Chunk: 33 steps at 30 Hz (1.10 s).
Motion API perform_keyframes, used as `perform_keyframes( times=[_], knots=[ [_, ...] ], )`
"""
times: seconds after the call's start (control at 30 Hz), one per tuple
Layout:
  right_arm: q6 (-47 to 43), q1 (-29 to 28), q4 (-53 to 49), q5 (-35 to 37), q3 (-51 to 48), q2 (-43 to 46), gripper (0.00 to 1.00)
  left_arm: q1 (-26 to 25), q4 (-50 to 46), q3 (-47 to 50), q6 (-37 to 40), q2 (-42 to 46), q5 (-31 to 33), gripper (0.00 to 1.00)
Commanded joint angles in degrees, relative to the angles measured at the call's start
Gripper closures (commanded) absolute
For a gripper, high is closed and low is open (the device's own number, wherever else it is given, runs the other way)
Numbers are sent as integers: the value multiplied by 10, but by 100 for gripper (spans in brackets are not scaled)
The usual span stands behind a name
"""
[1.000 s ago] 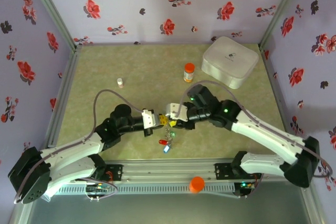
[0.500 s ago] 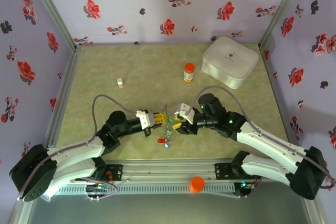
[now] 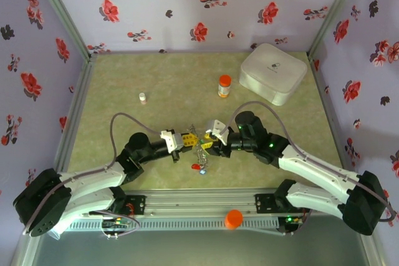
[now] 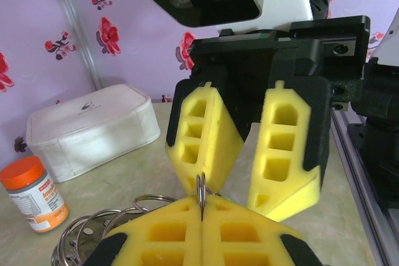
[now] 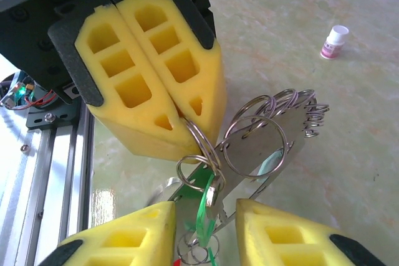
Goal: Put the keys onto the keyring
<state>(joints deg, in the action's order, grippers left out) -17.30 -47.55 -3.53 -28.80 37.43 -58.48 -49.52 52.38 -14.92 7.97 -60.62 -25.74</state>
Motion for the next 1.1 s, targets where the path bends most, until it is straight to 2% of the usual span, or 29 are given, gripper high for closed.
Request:
perform_keyframes(
  times=[0.0, 0.17, 0.3, 0.53, 1.07],
  knots=[
    [10, 0, 19, -12, -2, -5, 76, -1, 66, -4, -15, -6, -14, 100],
    [-9, 1, -12, -7, 11, -6, 85, -2, 75, -6, -18, -10, -18, 100],
    [-29, 1, -47, -2, 24, -4, 89, -3, 75, -6, -18, -9, -20, 100],
    [-50, 0, -82, 2, 41, -2, 100, -3, 75, -6, -20, -6, -26, 100],
    [-68, -6, -133, -8, 57, -48, 100, -2, 83, -19, -18, -19, -40, 100]
  ],
)
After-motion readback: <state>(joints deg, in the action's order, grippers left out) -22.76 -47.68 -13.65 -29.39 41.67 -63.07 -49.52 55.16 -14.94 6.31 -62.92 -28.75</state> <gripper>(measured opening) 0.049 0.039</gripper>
